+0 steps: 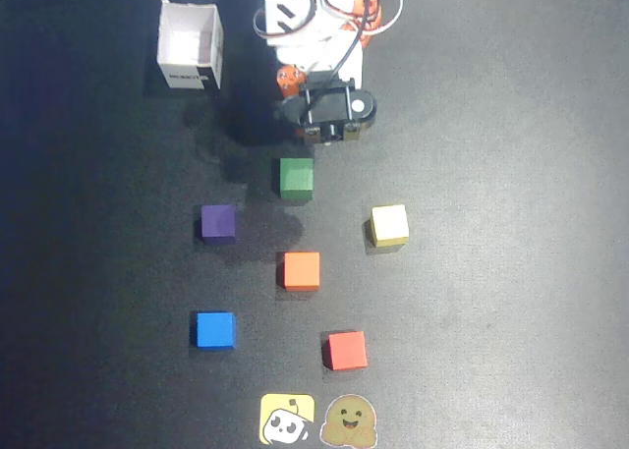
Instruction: Put the blue cube on top of the yellow cube.
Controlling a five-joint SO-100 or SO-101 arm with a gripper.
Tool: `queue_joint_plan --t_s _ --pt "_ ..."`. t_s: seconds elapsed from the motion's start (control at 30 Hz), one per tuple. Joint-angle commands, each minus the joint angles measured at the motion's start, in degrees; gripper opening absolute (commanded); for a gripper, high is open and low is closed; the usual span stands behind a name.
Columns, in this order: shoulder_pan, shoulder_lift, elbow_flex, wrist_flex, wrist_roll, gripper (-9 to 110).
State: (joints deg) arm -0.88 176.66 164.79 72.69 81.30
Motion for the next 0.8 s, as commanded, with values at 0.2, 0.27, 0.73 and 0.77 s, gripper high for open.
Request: queue_joint_plan --t_s 0.2,0.27,0.73,0.77 --pt "0.00 0.53 -0.18 -0.44 -0.35 0" --pt "0.00 0.53 -0.18 -0.44 -0.35 0" --pt "-0.26 0.53 -0.18 -0.53 -5.19 0" --pt "0.18 0.53 -0.18 -0.62 -8.61 0"
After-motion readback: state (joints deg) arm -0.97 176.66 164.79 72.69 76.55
